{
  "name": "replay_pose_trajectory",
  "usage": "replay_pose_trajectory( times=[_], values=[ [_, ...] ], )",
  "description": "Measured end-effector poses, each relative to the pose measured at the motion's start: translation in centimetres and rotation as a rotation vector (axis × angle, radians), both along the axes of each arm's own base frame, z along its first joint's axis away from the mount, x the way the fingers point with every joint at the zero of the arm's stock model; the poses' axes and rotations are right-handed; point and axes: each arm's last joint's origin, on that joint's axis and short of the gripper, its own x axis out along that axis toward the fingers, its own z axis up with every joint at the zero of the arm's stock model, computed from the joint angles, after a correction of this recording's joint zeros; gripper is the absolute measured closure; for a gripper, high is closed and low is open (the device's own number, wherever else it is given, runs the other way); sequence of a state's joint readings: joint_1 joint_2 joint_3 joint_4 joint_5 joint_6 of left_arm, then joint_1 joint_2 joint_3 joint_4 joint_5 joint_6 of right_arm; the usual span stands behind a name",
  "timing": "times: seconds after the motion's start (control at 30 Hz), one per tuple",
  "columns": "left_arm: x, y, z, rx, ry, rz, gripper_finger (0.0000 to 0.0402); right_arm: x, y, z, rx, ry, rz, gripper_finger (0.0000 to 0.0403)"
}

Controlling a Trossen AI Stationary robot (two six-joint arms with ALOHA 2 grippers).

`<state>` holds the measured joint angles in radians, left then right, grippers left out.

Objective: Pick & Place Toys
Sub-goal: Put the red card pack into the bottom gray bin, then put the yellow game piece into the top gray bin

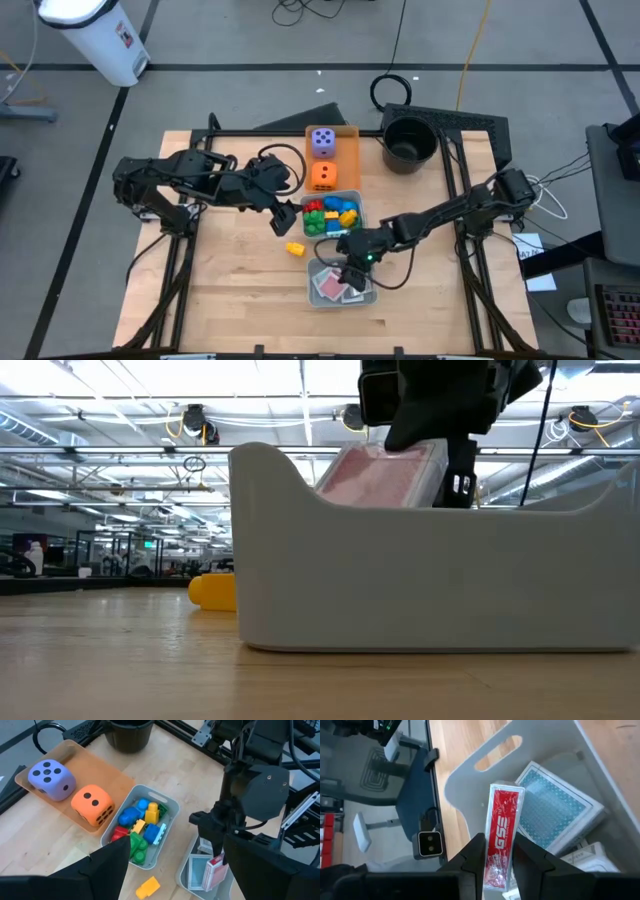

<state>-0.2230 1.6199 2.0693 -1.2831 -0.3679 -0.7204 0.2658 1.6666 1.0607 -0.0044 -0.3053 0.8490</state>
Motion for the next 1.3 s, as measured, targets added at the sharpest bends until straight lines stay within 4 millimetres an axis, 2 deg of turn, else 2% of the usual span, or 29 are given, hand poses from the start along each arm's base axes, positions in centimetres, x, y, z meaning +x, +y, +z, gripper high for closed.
replay_pose_trajectory(
  times=[0.37,0.73,0.93,1.13,1.3],
  values=[
    [0.0,0.0,0.0,0.003,0.0,-0.003,0.0078,0.1,0.0,-0.2,0.006,0.005,0.01,0.032],
    [0.0,0.0,0.0,0.004,0.001,-0.004,0.0078,0.3,0.0,0.0,0.003,-0.039,0.024,0.0245],
    [0.0,-0.1,0.0,-0.008,0.006,-0.029,0.0078,0.6,-1.4,0.3,0.058,-0.031,0.036,0.0208],
    [0.1,-0.4,-0.2,-0.022,0.023,-0.064,0.0078,0.2,-3.4,2.5,0.094,-0.089,0.01,0.0198],
    [0.8,-0.9,-1.2,-0.015,0.079,-0.066,0.0078,-0.8,-5.5,6.6,0.073,-0.28,-0.077,0.0201]
  ],
)
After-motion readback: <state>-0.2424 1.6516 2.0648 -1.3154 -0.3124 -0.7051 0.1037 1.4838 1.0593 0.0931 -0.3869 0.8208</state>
